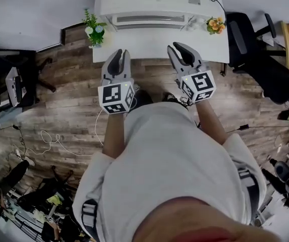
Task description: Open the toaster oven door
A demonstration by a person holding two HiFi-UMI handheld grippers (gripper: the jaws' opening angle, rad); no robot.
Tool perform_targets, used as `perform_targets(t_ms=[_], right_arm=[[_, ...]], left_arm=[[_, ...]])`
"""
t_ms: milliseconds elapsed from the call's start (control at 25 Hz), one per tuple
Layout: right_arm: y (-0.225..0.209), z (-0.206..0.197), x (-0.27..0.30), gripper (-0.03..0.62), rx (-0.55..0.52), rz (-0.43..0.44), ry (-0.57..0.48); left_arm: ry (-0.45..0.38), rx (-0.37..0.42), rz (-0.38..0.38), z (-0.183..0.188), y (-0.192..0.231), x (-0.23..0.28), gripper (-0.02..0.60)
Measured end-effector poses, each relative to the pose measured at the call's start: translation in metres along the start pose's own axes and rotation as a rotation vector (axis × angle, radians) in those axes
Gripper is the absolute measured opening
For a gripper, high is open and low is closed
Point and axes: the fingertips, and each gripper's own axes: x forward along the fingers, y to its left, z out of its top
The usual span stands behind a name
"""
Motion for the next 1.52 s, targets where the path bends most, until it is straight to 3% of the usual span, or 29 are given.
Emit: perform_targets(t_ms=[280, 640, 1520], right_arm=[[0.005, -0.017, 0.010, 0.078, 0.063, -0.138, 0.050], [-0.002, -0.026, 0.011, 0.081, 0.074, -0.232, 0.116], [-0.098, 0.014, 0.042, 0.084, 0.039, -0.302, 0.075]], left_arm=[[0.057, 0.033, -0.126, -0.009, 0.024, 0.020, 0.052], [0.091, 0.007, -0.193, -0.016, 0.041, 0.038, 0.052], [0.063, 0.026, -0.105, 0.029, 0.056, 0.106, 0.066]])
